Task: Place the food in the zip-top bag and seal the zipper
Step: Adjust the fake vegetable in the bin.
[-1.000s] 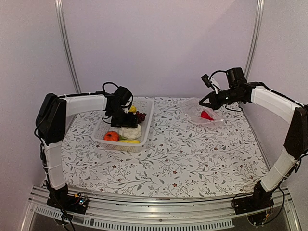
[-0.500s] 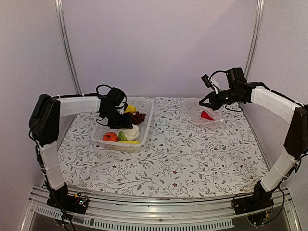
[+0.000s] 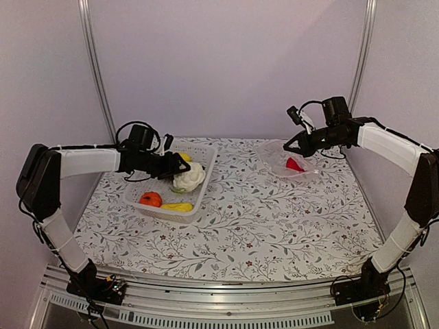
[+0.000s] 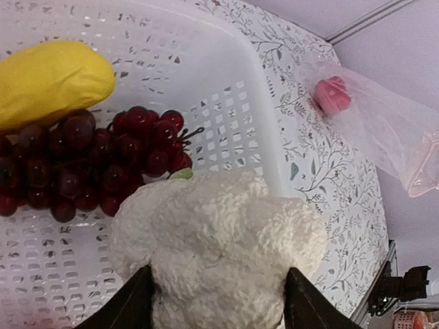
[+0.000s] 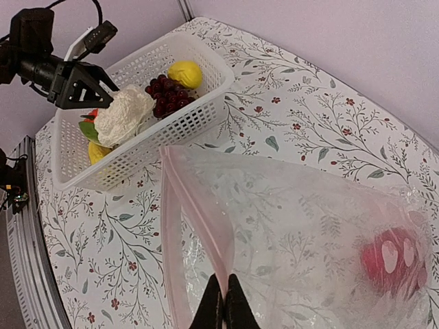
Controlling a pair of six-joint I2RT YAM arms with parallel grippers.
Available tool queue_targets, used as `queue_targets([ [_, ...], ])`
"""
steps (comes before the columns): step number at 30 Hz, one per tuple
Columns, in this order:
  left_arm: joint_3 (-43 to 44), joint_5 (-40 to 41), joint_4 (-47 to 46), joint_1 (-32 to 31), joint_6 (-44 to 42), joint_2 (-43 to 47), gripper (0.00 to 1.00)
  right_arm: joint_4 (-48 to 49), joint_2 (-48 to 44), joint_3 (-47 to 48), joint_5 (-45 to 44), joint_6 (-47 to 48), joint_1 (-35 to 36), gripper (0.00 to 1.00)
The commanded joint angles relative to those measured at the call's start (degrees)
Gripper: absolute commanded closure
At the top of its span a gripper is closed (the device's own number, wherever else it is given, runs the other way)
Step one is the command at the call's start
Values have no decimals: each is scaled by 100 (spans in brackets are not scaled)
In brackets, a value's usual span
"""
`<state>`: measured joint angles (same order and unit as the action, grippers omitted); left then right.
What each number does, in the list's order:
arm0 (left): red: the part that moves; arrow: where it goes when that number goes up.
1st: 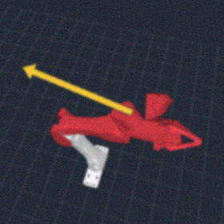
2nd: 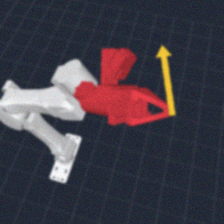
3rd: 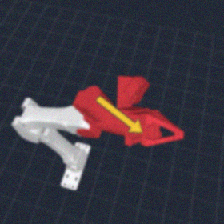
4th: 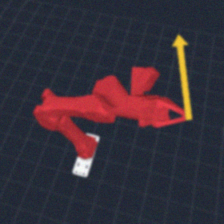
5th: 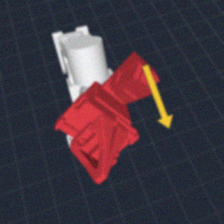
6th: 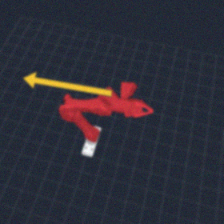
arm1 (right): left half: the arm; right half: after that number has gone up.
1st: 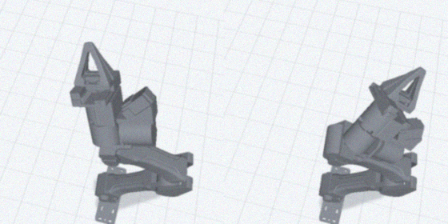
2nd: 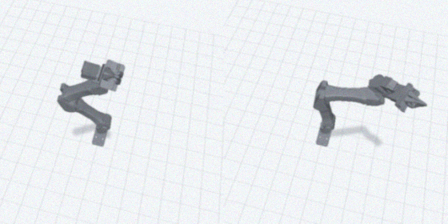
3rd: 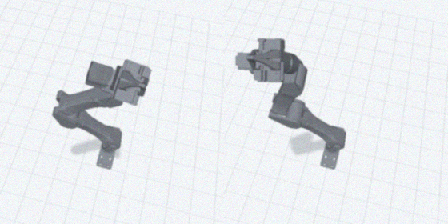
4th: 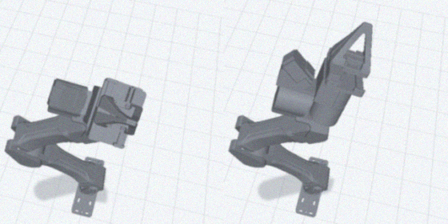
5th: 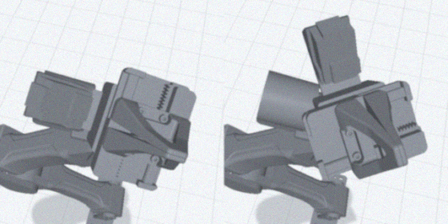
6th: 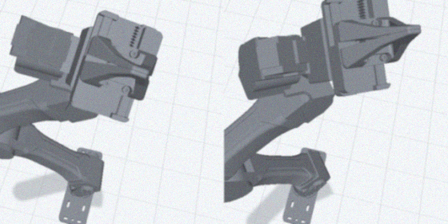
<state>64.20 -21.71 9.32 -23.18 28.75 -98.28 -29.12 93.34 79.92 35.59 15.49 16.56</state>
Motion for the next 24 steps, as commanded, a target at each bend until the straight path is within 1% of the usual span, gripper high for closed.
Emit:
queue_targets([
  [1,-89,-1021,-1642,48,543,-280,38,3,-142,-82,53,7,12,100],
  [3,-25,-1047,-1870,45,710,-554,38,3,-143,-82,53,7,6,100],
  [5,185,-1055,-1806,85,762,-853,37,3,-157,-90,52,7,8,100],
  [8,453,-972,-1610,154,820,-1236,33,-2,-188,-99,52,7,6,100],
  [12,595,-814,-1342,183,869,-1385,24,3,-214,-108,36,22,7,100],
  [13,562,-767,-1337,180,861,-1349,10,5,-219,-108,29,24,10,100],
  [14,513,-684,-1337,183,850,-1287,2,4,-224,-108,27,29,6,100],
  [17,352,-482,-1335,200,739,-1019,0,1,-205,-117,64,33,3,100],
  [24,46,485,-1023,208,464,-316,0,-6,-134,-113,106,33,5,100],
])
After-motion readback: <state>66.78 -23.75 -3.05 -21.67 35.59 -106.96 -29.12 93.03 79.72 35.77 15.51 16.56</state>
